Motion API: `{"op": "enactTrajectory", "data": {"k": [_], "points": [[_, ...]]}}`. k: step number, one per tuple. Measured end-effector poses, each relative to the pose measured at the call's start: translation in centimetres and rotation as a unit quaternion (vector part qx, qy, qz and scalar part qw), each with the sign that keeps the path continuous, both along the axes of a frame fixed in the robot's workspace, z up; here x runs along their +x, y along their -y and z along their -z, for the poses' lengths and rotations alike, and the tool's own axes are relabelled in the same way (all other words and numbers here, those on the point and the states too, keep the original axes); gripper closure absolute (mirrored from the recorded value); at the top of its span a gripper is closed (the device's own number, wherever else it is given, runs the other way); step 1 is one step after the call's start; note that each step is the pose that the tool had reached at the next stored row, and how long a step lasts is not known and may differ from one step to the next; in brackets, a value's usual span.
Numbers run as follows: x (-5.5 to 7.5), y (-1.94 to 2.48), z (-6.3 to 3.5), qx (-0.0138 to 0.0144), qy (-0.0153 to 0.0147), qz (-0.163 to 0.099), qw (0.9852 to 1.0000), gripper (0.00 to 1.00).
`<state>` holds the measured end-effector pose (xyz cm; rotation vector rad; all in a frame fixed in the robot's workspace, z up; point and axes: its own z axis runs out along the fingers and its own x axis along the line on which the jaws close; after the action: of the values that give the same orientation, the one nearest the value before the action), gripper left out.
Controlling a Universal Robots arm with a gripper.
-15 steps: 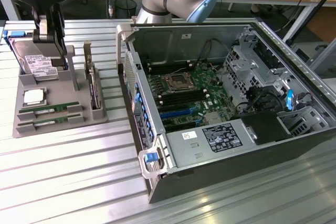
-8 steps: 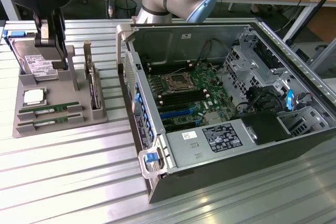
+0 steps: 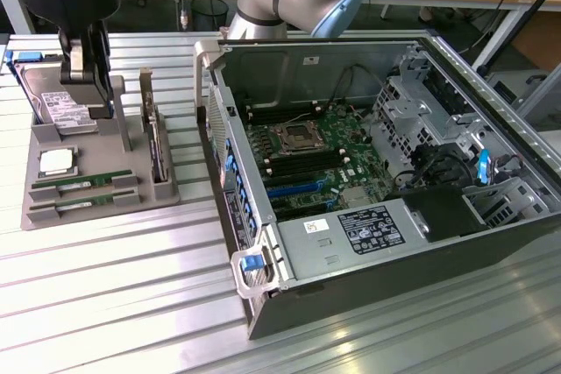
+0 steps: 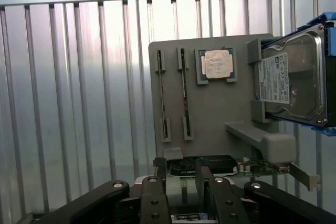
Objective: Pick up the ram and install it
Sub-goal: 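Pick up the ram and move it above insertion slot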
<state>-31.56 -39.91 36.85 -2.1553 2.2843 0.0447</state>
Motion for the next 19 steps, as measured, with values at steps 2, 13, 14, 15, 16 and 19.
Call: {"op": "enactTrajectory", "data": {"k": [2,13,14,15,16,19], "points": [[0.0,0.0,0.08,0.0,0.0,0.0,1.0,0.64],[0.0,0.0,0.89,0.0,0.0,0.0,1.0,0.64],[0.0,0.0,0.94,0.0,0.0,0.0,1.0,0.64],[0.0,0.0,0.99,0.0,0.0,0.0,1.0,0.64],[0.0,0.0,1.04,0.0,0.0,0.0,1.0,0.64],[0.0,0.0,1.31,0.0,0.0,0.0,1.0,0.64]]}}
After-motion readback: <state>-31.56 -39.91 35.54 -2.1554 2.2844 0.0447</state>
